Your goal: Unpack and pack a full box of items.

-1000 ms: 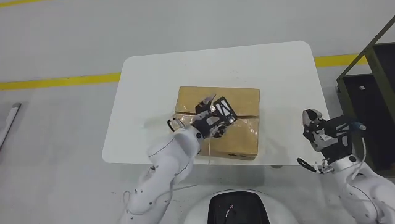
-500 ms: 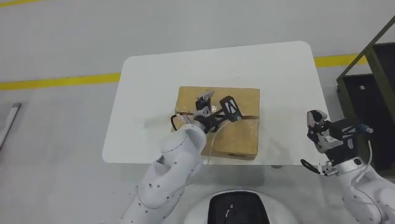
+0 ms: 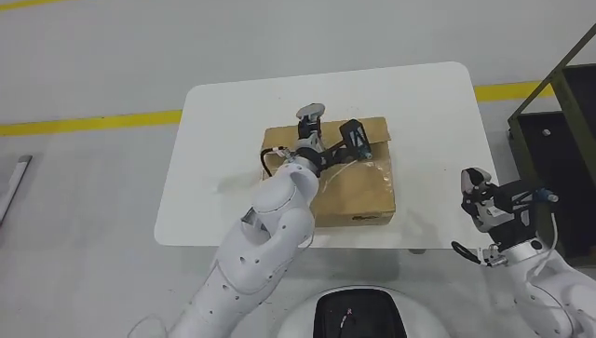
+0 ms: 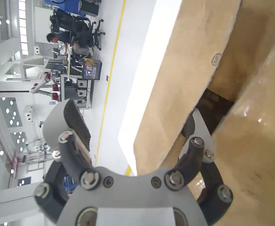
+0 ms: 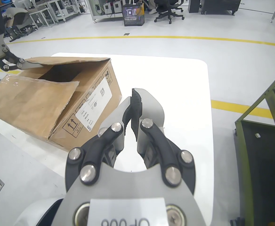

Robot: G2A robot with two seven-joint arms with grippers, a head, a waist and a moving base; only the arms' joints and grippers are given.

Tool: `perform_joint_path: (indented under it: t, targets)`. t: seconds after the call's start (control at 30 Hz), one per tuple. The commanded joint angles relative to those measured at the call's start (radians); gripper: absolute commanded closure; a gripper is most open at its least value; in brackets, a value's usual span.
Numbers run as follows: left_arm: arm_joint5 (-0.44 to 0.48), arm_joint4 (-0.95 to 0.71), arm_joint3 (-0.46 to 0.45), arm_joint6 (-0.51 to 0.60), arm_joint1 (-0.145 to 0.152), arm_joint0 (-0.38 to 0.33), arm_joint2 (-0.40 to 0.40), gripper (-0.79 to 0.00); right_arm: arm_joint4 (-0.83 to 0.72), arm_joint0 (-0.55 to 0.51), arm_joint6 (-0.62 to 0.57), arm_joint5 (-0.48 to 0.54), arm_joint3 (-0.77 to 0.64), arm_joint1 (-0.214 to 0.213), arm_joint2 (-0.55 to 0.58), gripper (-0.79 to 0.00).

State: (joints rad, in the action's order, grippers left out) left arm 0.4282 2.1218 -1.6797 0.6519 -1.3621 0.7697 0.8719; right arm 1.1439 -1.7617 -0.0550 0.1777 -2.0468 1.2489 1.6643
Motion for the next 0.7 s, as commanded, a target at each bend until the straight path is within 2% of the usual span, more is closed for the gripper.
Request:
perform_joint_path:
  t: [0.0, 0.3, 0.47, 0.6, 0.67]
  targets:
    - [-0.003, 0.011, 0.02, -0.012, -0.007, -0.037, -0.006, -0.785, -0.001, 0.0, 0.0, -0.001, 0.002, 0.0, 0.001, 0.0]
    - [-0.021, 0.095, 0.166, -0.079, -0.047, -0.236, -0.047, -0.785, -0.005, -0.004, 0.004, -0.005, 0.004, 0.0, 0.009, 0.0]
    - [-0.045, 0.11, 0.329, -0.111, -0.083, -0.35, -0.097, -0.785, -0.009, -0.004, 0.005, -0.008, 0.002, 0.0, 0.012, 0.0]
    - [-0.09, 0.101, 0.455, -0.122, -0.119, -0.41, -0.145, -0.785, -0.018, -0.005, 0.007, -0.017, -0.001, 0.0, 0.016, 0.0]
    - [-0.117, 0.076, 0.486, -0.121, -0.135, -0.428, -0.151, -0.785, -0.025, -0.007, 0.01, -0.019, -0.003, 0.001, 0.021, 0.0]
